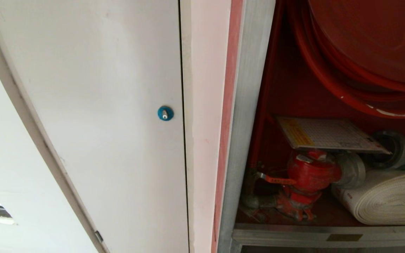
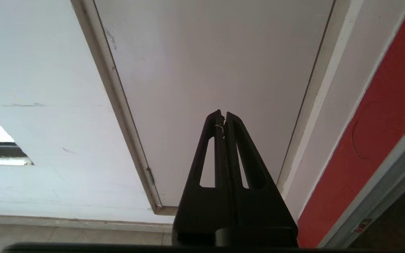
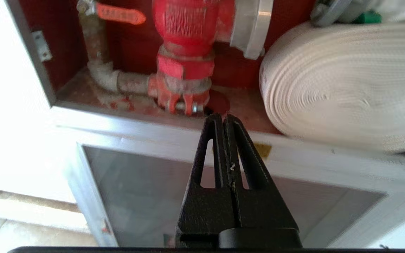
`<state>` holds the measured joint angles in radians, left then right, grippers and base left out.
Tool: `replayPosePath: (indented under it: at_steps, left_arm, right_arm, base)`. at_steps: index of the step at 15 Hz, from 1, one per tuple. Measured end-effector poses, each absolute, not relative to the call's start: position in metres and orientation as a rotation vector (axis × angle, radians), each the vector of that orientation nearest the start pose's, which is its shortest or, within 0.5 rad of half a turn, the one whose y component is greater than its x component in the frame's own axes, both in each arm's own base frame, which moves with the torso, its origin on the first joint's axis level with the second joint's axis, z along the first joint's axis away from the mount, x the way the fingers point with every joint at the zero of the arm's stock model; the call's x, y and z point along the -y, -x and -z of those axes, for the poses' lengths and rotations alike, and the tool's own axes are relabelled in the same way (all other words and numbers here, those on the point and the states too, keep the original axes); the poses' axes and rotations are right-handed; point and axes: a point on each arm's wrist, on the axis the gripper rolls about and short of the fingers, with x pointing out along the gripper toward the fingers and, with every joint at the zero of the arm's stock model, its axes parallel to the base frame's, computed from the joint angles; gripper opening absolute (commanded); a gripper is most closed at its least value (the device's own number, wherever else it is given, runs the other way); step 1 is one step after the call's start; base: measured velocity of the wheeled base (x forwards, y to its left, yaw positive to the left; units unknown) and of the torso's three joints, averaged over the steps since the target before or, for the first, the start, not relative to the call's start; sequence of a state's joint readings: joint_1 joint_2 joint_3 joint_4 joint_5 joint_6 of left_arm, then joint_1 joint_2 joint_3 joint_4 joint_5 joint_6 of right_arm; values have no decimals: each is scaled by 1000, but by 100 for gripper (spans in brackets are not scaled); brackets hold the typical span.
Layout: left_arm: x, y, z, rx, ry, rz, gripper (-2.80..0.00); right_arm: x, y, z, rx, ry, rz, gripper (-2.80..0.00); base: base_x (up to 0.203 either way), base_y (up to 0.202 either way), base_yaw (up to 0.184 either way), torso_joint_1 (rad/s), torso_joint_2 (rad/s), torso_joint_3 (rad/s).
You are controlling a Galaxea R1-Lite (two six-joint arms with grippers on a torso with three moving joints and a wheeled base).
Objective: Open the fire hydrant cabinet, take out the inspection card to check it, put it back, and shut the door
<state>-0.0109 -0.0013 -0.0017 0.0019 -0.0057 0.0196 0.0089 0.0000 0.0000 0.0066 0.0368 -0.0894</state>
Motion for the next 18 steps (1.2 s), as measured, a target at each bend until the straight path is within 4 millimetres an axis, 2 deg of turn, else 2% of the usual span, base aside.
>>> replayPosePath:
  at_steps: [18]
  left_arm:
    - [0, 23, -76, 2, -20, 17, -280]
  right_arm:
    - [-1, 23, -75, -4, 85, -46, -280]
  base:
    - [-196, 0, 1, 1, 3, 3]
